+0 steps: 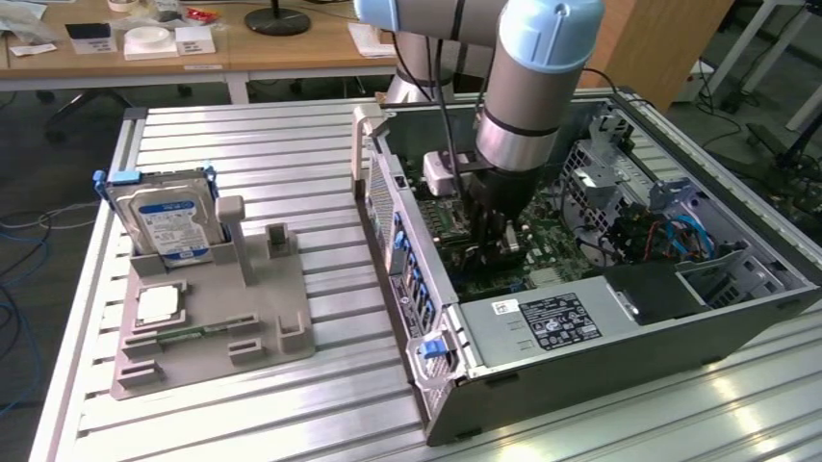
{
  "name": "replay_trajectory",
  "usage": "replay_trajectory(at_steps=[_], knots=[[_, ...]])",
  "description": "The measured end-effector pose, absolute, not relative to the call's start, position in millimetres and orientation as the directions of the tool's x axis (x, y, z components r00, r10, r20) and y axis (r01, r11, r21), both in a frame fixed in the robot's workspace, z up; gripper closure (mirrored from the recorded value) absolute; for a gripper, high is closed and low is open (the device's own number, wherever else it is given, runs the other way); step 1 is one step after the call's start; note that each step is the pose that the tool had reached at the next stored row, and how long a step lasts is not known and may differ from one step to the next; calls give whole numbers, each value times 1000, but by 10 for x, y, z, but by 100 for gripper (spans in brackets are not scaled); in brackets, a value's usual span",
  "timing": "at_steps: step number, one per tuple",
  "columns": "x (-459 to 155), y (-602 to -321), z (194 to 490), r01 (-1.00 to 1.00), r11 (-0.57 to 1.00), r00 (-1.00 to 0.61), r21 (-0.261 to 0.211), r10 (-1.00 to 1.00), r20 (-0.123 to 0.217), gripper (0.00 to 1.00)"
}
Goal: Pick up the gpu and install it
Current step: 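Insert the gpu into the slot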
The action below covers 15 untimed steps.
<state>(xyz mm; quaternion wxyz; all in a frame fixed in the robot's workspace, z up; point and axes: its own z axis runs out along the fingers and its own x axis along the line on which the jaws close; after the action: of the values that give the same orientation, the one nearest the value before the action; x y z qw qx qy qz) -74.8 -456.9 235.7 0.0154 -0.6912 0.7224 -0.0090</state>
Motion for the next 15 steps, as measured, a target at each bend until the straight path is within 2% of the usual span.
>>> replay_trajectory(at_steps=[7,11,12,13,15], knots=[[-748,-4568,2671,-998,44,-44,-35,-999,-10,66],[-749,-4568,2724,-998,44,-44,-35,-999,-10,66],[-749,-4568,2723,-998,44,-44,-35,-999,-10,67],[-749,-4568,2724,-998,44,-44,-35,-999,-10,74],[-749,-4568,2724,-998,44,-44,-35,-999,-10,74]])
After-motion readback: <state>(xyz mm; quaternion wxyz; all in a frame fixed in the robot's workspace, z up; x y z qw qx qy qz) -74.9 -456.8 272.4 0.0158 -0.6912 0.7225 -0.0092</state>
